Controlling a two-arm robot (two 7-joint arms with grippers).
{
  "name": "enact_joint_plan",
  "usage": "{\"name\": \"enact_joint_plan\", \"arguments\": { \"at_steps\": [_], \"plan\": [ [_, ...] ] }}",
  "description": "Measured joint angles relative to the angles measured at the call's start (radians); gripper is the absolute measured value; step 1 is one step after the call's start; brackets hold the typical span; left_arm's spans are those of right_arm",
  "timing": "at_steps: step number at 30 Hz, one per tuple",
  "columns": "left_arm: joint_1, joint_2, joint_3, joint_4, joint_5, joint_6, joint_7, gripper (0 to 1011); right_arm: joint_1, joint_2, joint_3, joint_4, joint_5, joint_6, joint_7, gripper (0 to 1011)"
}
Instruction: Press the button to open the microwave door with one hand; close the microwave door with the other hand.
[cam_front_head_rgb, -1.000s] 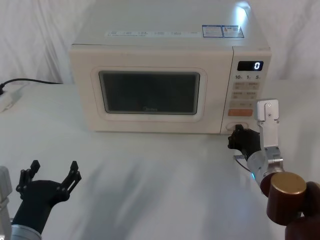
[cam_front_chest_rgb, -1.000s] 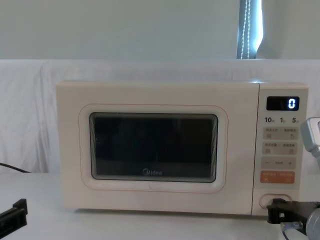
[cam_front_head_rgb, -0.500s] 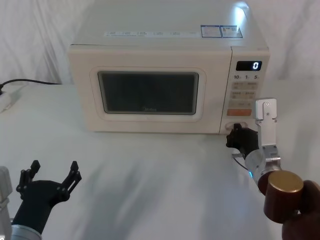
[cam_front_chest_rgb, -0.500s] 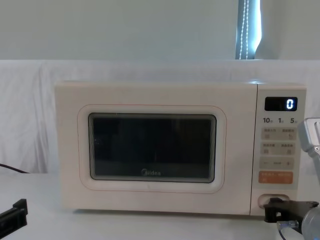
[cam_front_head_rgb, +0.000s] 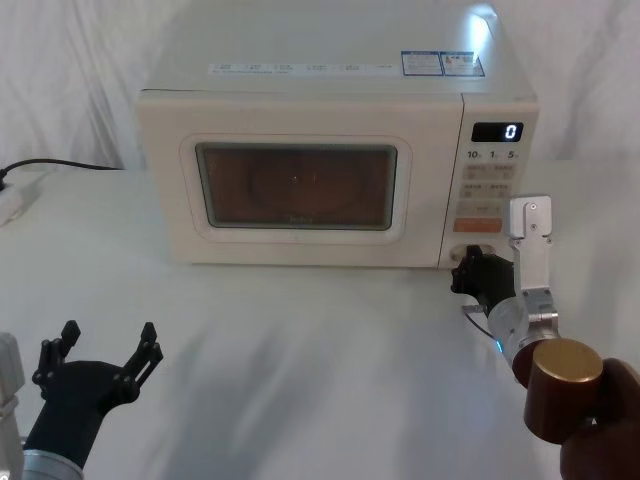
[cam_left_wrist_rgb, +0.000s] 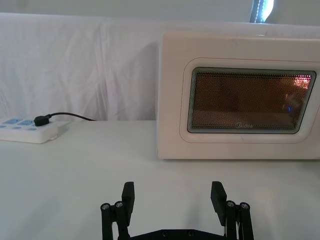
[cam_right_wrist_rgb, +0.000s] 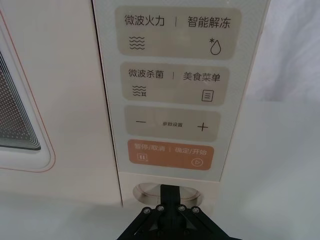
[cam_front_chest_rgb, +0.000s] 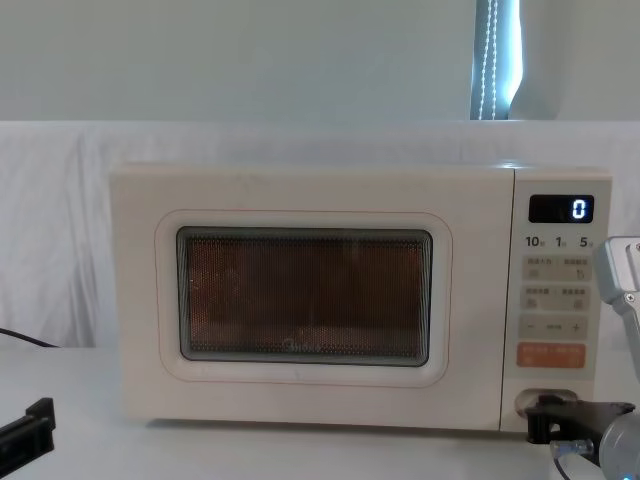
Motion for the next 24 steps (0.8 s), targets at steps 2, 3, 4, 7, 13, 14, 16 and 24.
{"name": "enact_joint_plan", "arguments": {
  "at_steps": [2,3,4,7,13,14,16,24],
  "plan": [
    [0.0,0.0,0.0,0.0,0.0,0.0,0.0,1001,0.0,0.0,0.001,0.0,0.0,0.0,0.0,0],
    [0.0,0.0,0.0,0.0,0.0,0.0,0.0,1001,0.0,-0.001,0.001,0.0,0.0,0.0,0.0,0],
    [0.0,0.0,0.0,0.0,0.0,0.0,0.0,1001,0.0,-0.001,0.001,0.0,0.0,0.0,-0.001,0],
    [0.0,0.0,0.0,0.0,0.0,0.0,0.0,1001,0.0,-0.002,0.003,0.0,0.0,0.0,-0.001,0],
    [0.0,0.0,0.0,0.0,0.0,0.0,0.0,1001,0.003,-0.002,0.005,0.001,0.0,0.0,-0.002,0],
    [0.0,0.0,0.0,0.0,0.0,0.0,0.0,1001,0.003,-0.002,0.005,0.001,0.0,0.0,-0.002,0],
    [0.0,0.0,0.0,0.0,0.0,0.0,0.0,1001,0.005,-0.003,0.006,0.004,0.0,0.0,-0.002,0],
    [0.0,0.0,0.0,0.0,0.0,0.0,0.0,1001,0.017,-0.004,0.008,0.015,0.001,-0.004,-0.003,0]
  ]
}}
